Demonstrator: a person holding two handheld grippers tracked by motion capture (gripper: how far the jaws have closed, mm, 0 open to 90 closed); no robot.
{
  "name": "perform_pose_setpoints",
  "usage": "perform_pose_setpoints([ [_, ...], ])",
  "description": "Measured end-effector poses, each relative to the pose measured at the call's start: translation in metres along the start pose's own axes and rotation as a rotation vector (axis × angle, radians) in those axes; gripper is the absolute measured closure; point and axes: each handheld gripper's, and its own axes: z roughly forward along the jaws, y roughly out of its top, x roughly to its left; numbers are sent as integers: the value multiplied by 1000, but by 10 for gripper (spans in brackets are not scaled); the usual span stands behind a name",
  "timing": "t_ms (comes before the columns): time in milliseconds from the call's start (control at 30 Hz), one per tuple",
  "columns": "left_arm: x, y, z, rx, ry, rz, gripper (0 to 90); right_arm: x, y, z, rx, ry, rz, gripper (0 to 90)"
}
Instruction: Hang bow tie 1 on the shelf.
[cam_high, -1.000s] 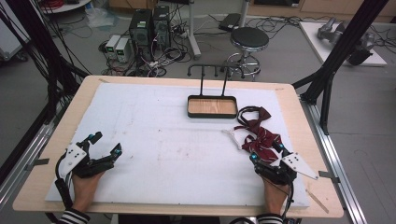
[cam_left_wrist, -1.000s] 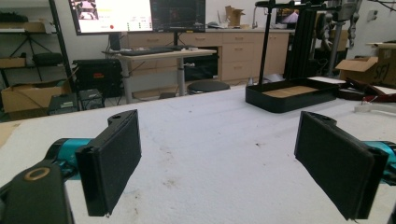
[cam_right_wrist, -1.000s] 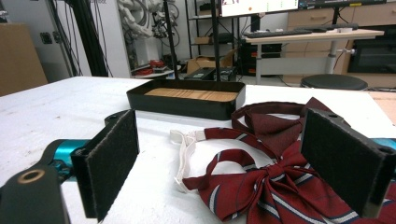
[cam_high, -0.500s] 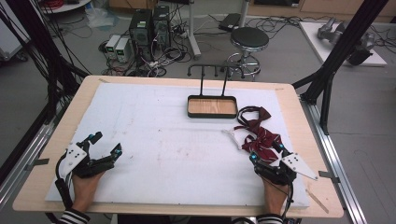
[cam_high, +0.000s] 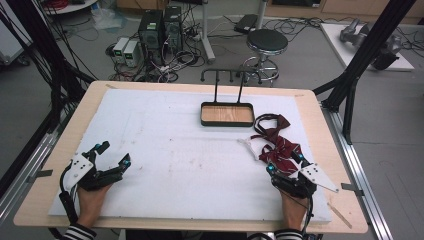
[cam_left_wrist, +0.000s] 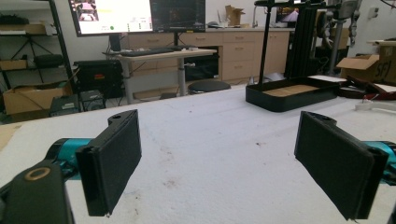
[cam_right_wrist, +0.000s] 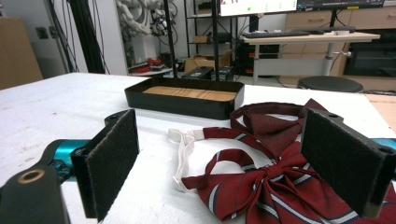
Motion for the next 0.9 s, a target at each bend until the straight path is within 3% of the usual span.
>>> perform_pose_setpoints([
  [267, 0, 0, 0, 1, 0, 0, 151, -3, 5, 1, 32, -31, 7, 111],
  [567, 0, 0, 0, 0, -1, 0, 151, -7, 26, 2, 63, -59, 42, 111],
  [900, 0, 0, 0, -3, 1, -1, 151, -15, 66, 22, 134, -61, 27, 111],
])
